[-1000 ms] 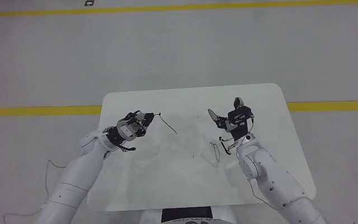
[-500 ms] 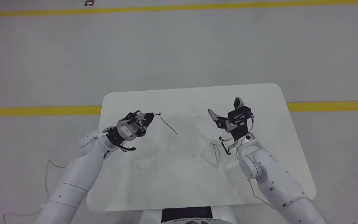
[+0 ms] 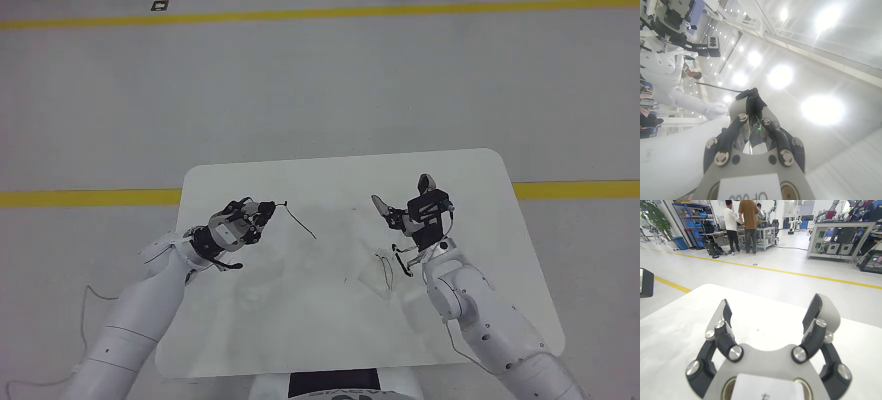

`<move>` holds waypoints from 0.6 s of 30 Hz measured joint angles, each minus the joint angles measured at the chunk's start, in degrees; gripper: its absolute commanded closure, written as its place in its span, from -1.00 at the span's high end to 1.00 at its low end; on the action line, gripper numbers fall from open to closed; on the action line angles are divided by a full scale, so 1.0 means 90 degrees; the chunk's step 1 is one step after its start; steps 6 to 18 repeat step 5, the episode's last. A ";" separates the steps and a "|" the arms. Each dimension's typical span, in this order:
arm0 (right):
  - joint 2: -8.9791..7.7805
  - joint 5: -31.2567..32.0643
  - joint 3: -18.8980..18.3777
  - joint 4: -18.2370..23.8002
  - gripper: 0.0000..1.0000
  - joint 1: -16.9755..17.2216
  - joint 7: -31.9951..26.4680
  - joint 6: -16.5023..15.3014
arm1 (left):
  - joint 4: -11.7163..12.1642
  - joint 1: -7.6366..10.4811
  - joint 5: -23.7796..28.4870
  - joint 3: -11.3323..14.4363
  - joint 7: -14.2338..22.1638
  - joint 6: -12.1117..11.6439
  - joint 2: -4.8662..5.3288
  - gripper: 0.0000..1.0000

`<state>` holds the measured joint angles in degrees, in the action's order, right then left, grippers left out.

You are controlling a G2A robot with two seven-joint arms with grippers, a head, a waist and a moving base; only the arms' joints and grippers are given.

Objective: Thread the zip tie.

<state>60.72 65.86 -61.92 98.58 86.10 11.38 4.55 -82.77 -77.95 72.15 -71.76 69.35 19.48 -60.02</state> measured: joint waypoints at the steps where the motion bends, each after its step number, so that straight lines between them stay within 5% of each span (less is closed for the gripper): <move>1: 0.0000 0.0000 0.0000 0.0000 1.00 0.0000 0.0000 0.0000 | 0.0000 0.0000 0.0000 0.0000 0.0000 0.0000 0.0000 -1.00; 18: 0.0000 0.0000 0.0000 0.0000 1.00 0.0000 0.0000 0.0000 | 0.0000 0.0000 0.0000 0.0000 0.0000 0.0000 0.0000 -1.00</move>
